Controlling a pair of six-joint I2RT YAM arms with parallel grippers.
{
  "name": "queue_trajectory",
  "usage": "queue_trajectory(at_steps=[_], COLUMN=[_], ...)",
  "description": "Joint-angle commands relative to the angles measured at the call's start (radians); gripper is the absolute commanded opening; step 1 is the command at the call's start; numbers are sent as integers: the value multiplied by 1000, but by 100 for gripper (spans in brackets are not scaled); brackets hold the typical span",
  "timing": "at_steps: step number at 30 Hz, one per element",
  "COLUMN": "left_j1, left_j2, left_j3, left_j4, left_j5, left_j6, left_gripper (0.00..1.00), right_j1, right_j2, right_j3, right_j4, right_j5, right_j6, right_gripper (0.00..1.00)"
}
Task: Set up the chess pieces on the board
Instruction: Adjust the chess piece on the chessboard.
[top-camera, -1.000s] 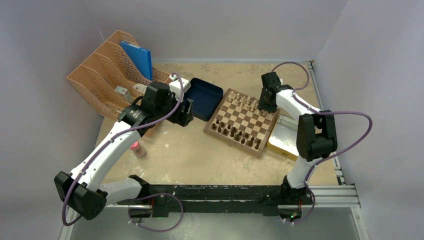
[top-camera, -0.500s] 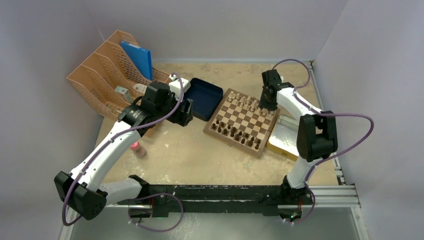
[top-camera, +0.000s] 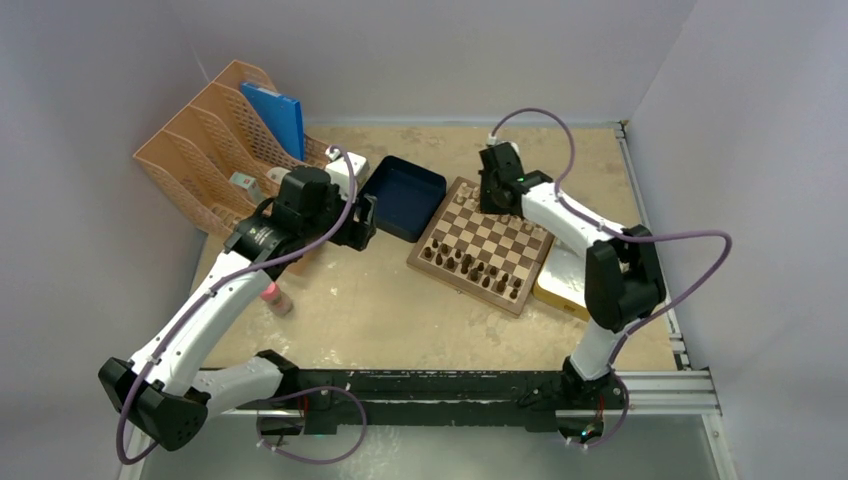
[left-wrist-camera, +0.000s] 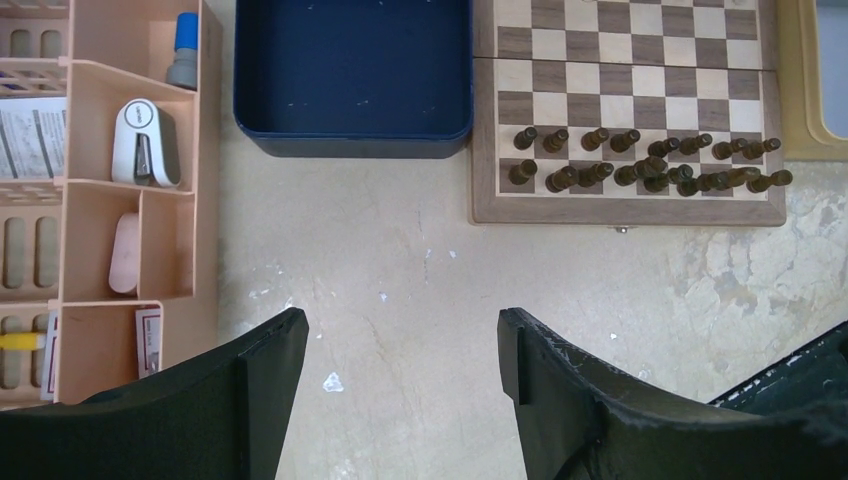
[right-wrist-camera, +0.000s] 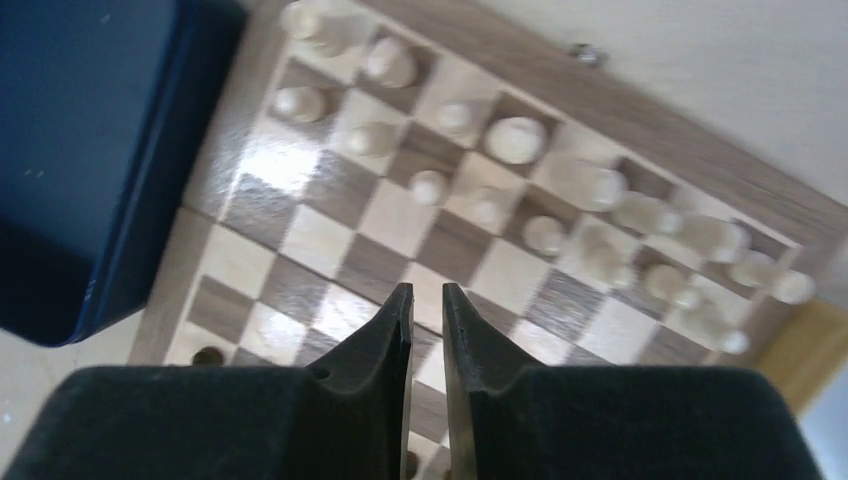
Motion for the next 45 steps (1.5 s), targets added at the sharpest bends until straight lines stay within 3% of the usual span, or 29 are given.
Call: queue_trajectory(at_steps=[1,7,30,45], left_j1=[-2,-3,-3,-3], left_j2=[-31,-44,-22,-18], left_j3=[18,19,23,19], left_j4=[-1,-16,-10,-7], left_j5=[-47,-62,-90,-63], left_j6=[-24,-24,2,-17], left_gripper=[69,69,69,69], right_j1=[53,72,73,74], right_j2=[57,120,206,102], right_j3=[36,49,87,44], right_j4=[96,117,140,100], right_j5=[13,62,128,71], right_j6=[-64,-103,-112,-88], right_gripper=[17,12,12,12])
